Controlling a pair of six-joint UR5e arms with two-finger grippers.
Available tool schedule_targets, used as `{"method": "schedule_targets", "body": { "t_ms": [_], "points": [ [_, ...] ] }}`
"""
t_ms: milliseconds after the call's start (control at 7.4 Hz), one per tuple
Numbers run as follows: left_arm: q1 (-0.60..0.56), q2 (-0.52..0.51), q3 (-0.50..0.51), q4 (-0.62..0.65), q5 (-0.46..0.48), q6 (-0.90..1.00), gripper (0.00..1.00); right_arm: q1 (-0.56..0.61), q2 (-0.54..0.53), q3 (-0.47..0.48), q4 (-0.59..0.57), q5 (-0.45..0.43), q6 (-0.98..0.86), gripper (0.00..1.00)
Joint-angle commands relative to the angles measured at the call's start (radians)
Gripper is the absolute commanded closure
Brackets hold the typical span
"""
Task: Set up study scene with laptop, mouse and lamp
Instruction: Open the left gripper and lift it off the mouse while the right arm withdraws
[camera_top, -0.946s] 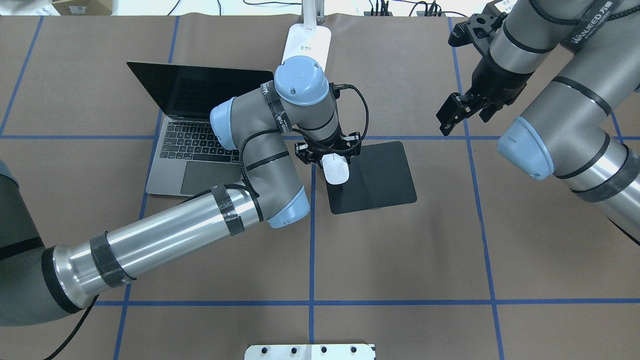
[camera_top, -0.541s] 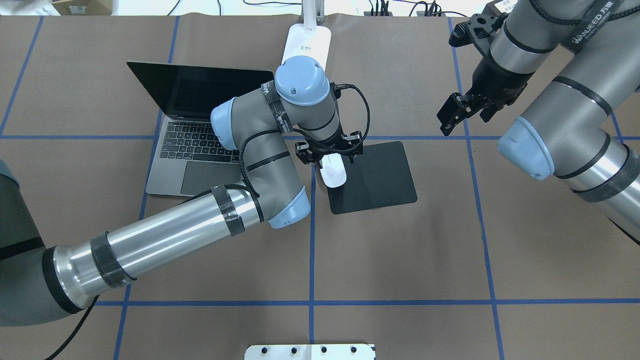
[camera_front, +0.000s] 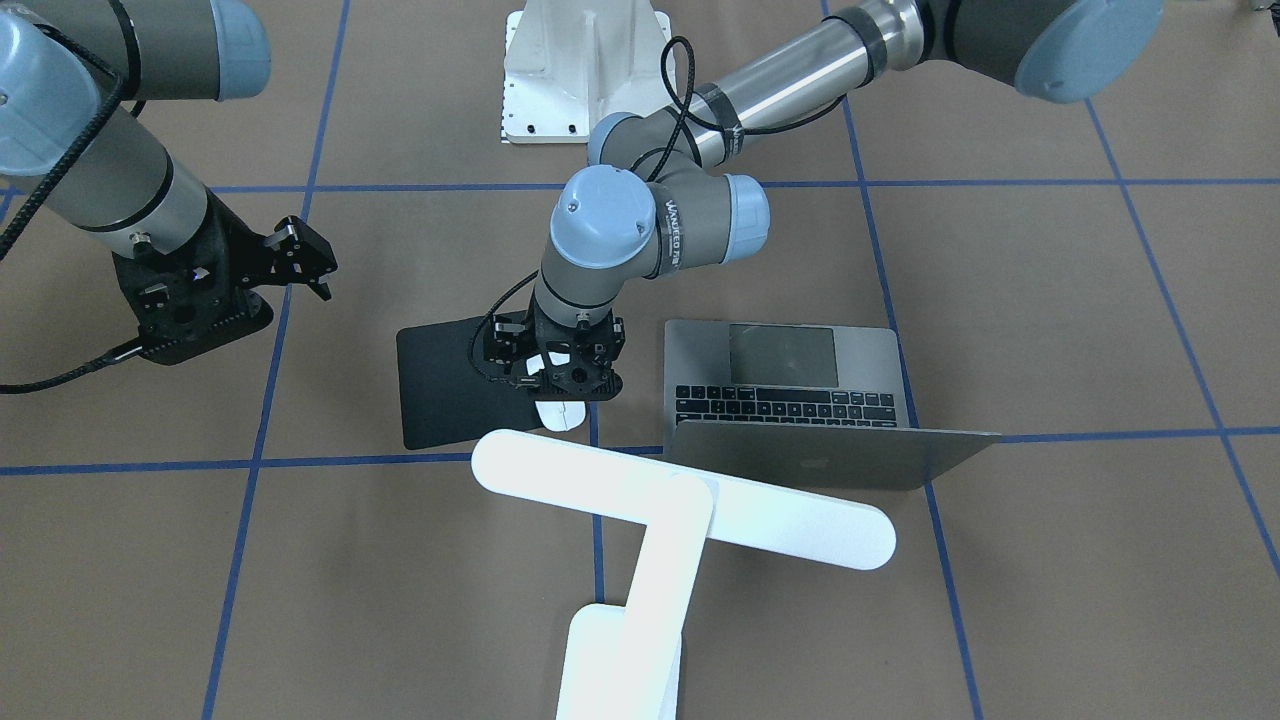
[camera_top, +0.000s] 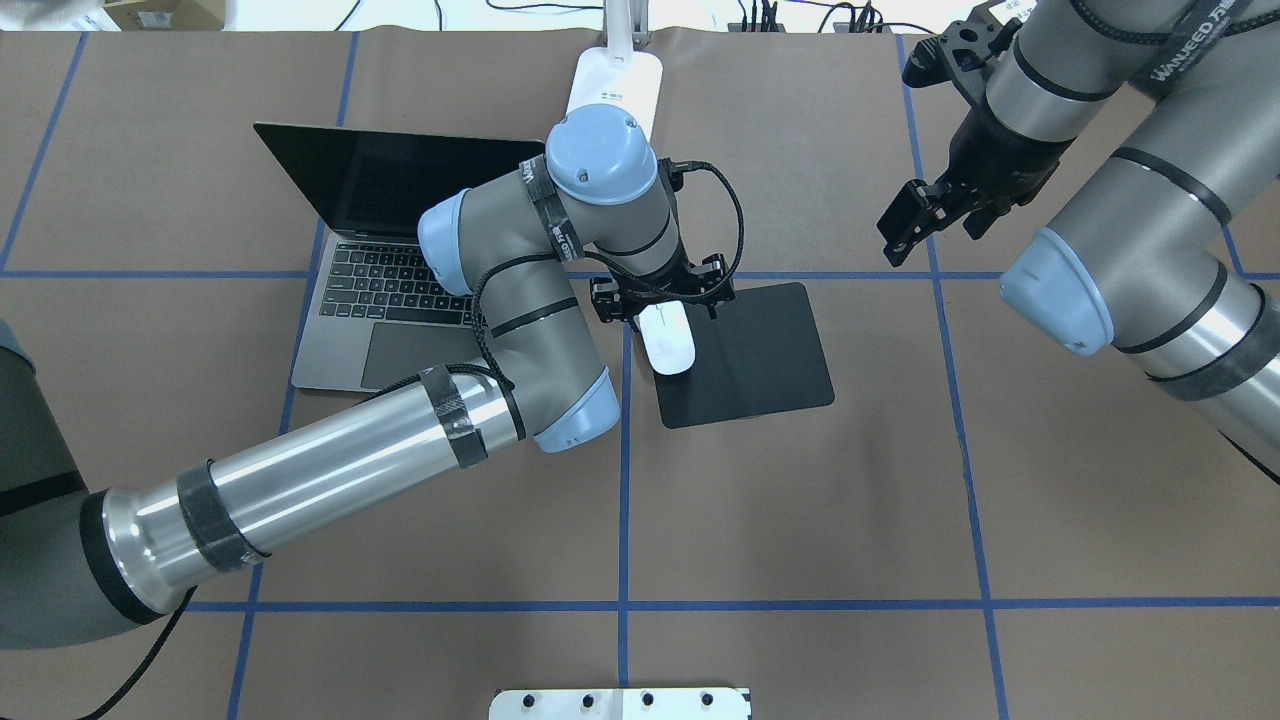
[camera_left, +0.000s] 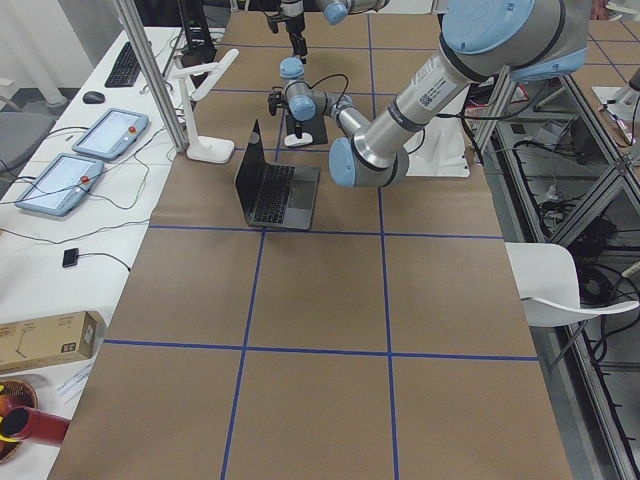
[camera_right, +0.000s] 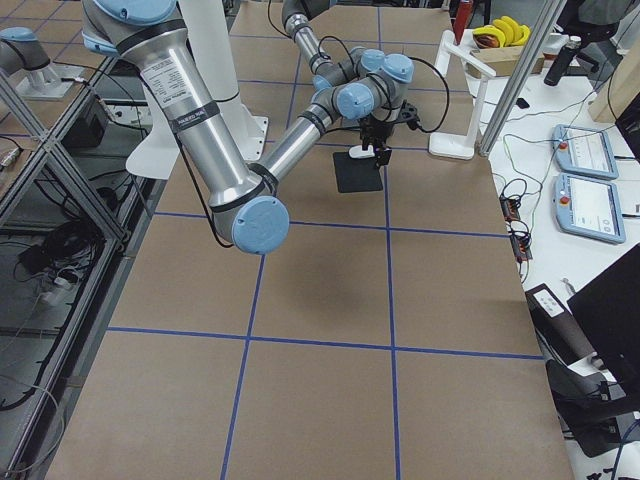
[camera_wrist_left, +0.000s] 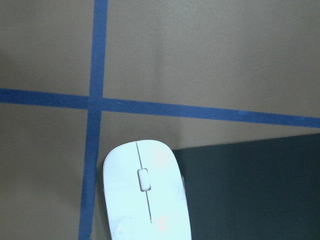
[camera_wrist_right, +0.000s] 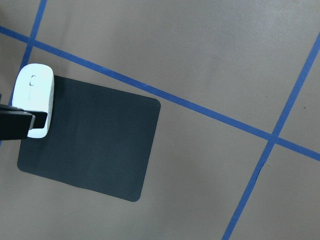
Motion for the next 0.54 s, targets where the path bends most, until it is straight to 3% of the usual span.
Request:
{"method": "schedule_targets", "body": {
  "t_ms": [0, 135, 405],
  "points": [
    [-0.04, 0.028, -0.135, 0.171, -0.078, 0.019, 0.02, 0.046, -0.017, 0.008, 0.027, -0.046, 0.003, 0.0],
    [-0.049, 0.115, -0.306, 0.257, -0.078, 0.037, 0.02, 0.091, -0.019, 0.005, 0.07, -0.101, -0.003, 0.0],
    [-0.095, 0.249, -0.569, 0.481, -0.078, 0.193, 0.01, 0.134, -0.033, -0.046, 0.073, -0.109, -0.008, 0.0]
  ]
}}
